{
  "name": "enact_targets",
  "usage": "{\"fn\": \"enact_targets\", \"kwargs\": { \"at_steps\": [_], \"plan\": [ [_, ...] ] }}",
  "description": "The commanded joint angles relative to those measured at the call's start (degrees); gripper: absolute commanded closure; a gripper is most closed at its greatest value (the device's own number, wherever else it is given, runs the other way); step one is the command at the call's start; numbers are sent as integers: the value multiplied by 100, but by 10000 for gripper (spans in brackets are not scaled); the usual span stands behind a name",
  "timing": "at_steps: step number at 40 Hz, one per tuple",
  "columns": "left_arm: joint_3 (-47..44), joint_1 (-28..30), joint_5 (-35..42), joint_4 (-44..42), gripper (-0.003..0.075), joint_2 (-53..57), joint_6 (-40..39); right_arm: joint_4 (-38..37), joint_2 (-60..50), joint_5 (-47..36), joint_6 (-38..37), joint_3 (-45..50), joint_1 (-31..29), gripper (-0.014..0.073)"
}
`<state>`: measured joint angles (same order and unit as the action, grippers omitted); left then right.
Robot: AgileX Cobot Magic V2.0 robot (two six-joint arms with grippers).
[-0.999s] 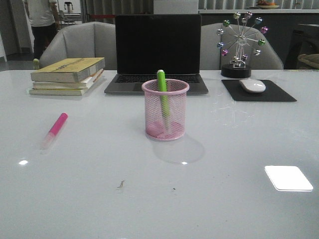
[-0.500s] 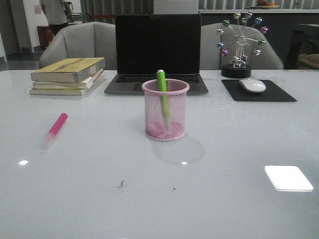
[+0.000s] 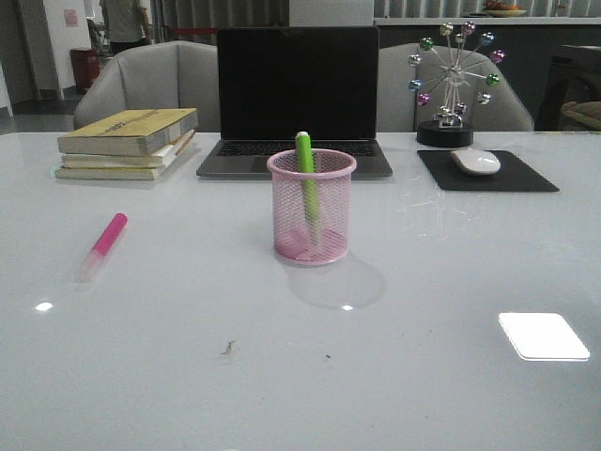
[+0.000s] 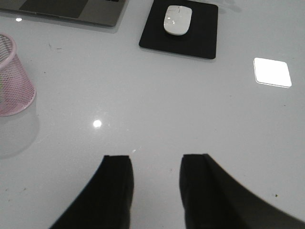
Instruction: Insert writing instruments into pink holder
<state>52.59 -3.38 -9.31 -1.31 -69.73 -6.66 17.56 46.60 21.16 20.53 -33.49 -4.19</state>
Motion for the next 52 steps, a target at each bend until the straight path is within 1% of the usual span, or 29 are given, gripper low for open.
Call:
{"fn": "enact_targets", "kwargs": {
  "at_steps": [1,15,18,24,31,38,46,52],
  "plan": [
    [816,-84,-228,88,274,-389,-26,13,-25,-381,46,-154,-36,221],
    [3213,-558,-2510,131,274,-2538,-17,13,-25,-381,46,-154,-36,221],
    [3624,-569,-2940,296,274,-2974,-17,13,-25,-381,46,-154,-36,221],
    [4182,-574,-3461,662,274,-3706,-17,13,-25,-381,46,-154,-36,221],
    [4407,-574,-3686,728,274,-4281,-17,13,-25,-381,46,-154,-36,221],
    [4407,-574,-3686,754,274,-4483,-14,13,-25,-381,46,-154,-36,221],
    [4412,-702,-3526,820,274,-4677,-1,13,-25,-381,46,-154,-36,221],
    [4412,-921,-3413,821,274,-4839,-1,13,-25,-381,46,-154,-36,221]
  ]
}}
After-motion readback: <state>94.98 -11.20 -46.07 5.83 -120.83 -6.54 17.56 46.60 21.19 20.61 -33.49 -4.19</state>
